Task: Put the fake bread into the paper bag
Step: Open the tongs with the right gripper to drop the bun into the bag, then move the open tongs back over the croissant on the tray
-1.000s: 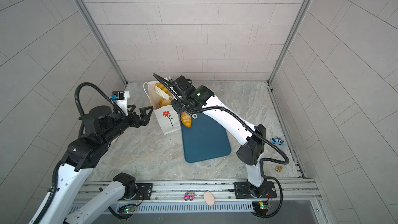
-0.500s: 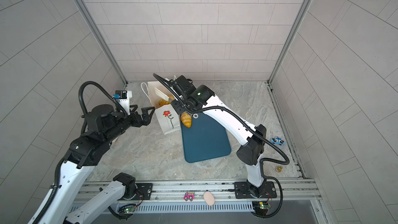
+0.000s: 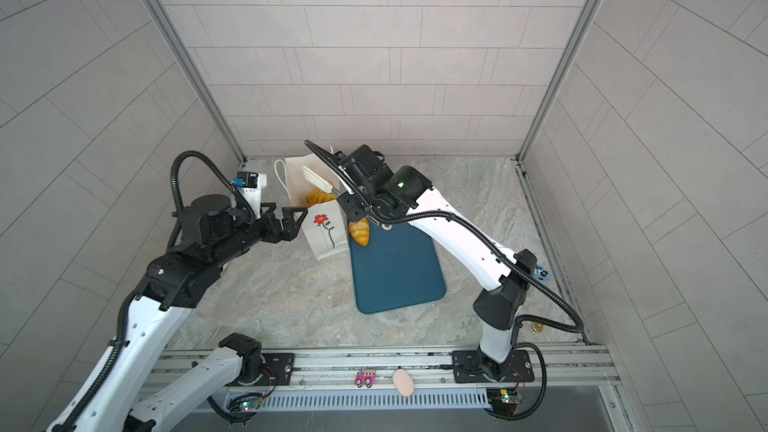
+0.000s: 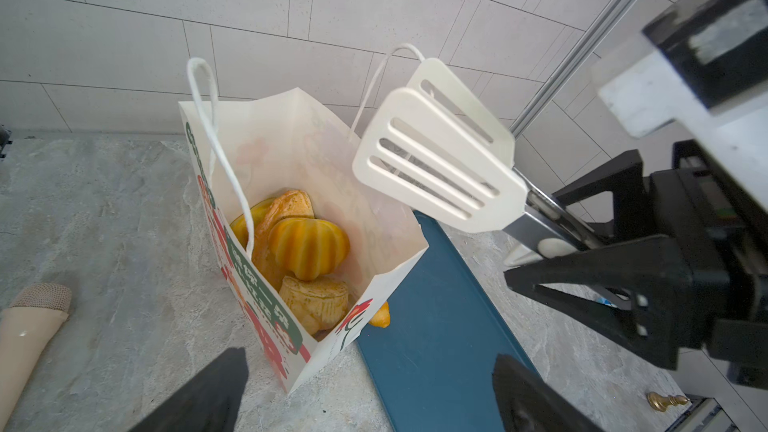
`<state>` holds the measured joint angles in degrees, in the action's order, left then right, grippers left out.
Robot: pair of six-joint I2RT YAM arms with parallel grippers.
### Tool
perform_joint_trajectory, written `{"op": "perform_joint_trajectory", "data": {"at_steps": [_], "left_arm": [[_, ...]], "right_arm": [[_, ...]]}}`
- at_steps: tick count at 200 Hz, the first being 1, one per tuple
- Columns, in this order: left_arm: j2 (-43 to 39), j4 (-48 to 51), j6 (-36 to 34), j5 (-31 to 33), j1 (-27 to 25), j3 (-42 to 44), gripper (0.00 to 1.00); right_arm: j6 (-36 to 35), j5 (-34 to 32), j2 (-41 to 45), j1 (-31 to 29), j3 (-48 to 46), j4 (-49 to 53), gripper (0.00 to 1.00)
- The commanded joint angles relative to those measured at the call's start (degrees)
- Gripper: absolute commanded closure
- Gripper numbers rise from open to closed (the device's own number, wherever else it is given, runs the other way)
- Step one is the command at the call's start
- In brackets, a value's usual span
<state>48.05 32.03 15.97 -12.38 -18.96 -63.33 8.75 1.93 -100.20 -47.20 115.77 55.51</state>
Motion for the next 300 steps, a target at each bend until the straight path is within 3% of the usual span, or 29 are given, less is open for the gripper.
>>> {"op": "perform_joint_trajectory", "data": {"at_steps": [1, 79, 148, 225, 300], "left_arm": [[-0.2, -0.4, -0.1, -0.1, -1.2, -2.1, 0.01], [2.7, -2.3, -1.1, 4.2, -6.2, -3.0, 0.01], [4.6, -4.4, -2.6, 5.9, -6.8, -2.3, 0.01], [3.3, -5.5, -3.2, 10.0, -6.7, 0.0, 0.00], [1.2, -3.7, -3.9, 12.2, -6.3, 1.5, 0.00]], "right_arm": [[-0.7, -2.5, 5.1, -0.1, -2.9, -3.6, 0.44], [1.9, -8.1, 16.3, 0.6, -20.0, -9.1, 0.44], [9.1, -10.6, 18.8, 0.7, -31.5, -9.0, 0.44], [12.4, -11.0, 7.0, 0.7, -30.2, -1.9, 0.44], [12.6, -7.4, -3.7, 0.7, -27.8, -3.2, 0.44]]}}
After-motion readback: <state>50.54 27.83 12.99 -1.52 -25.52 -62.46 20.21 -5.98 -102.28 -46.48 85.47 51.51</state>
